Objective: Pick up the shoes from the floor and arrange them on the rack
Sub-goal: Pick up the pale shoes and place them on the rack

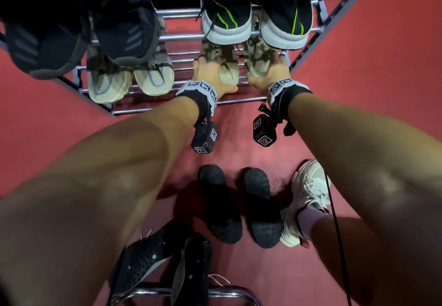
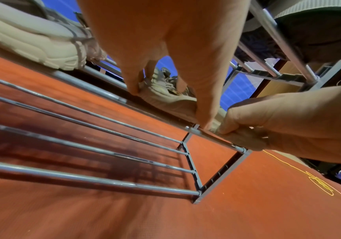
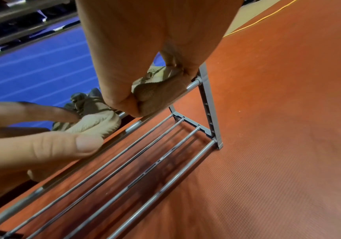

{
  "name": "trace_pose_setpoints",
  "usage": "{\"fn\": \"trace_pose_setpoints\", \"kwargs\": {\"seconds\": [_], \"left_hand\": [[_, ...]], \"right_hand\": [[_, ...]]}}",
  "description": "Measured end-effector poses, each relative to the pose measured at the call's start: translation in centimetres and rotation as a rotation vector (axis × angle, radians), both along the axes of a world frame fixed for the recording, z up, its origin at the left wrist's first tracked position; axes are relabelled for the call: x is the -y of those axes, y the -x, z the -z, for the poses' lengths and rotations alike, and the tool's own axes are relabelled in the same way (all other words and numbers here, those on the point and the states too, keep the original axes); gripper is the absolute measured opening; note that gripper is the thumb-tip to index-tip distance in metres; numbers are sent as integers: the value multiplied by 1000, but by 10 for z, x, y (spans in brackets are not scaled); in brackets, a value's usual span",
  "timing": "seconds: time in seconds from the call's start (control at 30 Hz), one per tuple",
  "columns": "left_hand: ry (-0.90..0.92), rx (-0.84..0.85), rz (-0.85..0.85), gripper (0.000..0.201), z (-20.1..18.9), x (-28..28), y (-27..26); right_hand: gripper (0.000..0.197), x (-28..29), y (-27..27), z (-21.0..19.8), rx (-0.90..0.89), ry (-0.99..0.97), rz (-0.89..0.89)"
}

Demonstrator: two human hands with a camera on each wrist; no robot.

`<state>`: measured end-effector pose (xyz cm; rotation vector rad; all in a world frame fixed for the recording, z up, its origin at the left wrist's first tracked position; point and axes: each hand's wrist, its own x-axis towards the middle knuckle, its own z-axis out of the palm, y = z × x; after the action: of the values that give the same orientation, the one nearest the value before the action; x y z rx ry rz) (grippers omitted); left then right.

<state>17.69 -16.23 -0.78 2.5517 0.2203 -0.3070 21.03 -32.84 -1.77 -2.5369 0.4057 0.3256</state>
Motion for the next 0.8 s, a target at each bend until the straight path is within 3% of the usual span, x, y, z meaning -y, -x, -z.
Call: {"fn": "trace_pose_setpoints", "kwargs": {"seconds": [0.2, 0.53, 0.8], "left_hand": [[-88, 0, 64, 79, 9, 3, -2], [-160, 2, 229, 71, 6, -6, 30], [-224, 90, 247, 72, 2, -12, 89]], "right_hand": [[84, 8, 6, -1, -31, 222, -107], [91, 12, 28, 2, 10, 182, -172], [82, 18, 103, 1, 98, 89, -149]]}}
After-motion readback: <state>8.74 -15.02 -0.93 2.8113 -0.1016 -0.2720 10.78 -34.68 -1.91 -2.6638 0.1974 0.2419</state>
